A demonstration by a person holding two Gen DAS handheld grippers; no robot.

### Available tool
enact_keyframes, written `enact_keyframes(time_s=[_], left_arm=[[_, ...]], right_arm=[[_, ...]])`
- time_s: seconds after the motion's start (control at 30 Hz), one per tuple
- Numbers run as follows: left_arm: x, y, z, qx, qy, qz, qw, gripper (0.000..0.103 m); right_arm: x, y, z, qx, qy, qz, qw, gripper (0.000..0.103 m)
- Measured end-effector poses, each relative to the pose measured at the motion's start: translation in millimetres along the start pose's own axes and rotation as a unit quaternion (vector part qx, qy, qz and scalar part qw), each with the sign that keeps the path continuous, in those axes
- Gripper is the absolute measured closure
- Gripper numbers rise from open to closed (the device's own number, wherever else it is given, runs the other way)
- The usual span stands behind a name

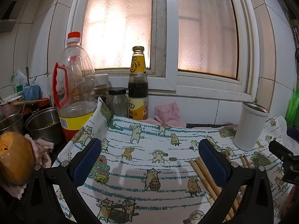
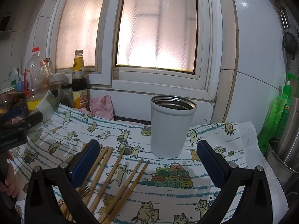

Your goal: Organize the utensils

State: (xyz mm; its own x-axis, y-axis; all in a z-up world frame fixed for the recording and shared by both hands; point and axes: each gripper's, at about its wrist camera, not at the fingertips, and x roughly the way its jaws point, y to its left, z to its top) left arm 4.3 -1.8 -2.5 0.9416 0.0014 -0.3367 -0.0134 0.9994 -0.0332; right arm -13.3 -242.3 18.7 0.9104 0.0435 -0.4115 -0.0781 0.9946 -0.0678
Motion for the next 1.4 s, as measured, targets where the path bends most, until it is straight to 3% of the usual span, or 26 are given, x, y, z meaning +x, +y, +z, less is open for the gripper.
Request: enact_keyframes(time_s=[0.9, 1.3, 1.4], left_arm=[[-2.2, 2.4, 0.1, -0.004, -0.010, 0.008, 0.9999, 0.000], [5.8, -5.9, 0.6, 0.019, 0.010, 0.012, 0.9997, 0.000], [-2.2, -6.8, -0.3, 0.019, -0.014, 0.017, 0.9996, 0.000]], right_arm=[[-0.4, -3.3, 0.4, 0.003, -0.005, -0.001, 1.000, 0.000], [-4.7, -2.9, 0.7, 0.006, -0.020, -0.001, 1.000, 0.000], [-2.5, -1.7, 0.7, 0.002, -0.012, 0.004, 1.000, 0.000]])
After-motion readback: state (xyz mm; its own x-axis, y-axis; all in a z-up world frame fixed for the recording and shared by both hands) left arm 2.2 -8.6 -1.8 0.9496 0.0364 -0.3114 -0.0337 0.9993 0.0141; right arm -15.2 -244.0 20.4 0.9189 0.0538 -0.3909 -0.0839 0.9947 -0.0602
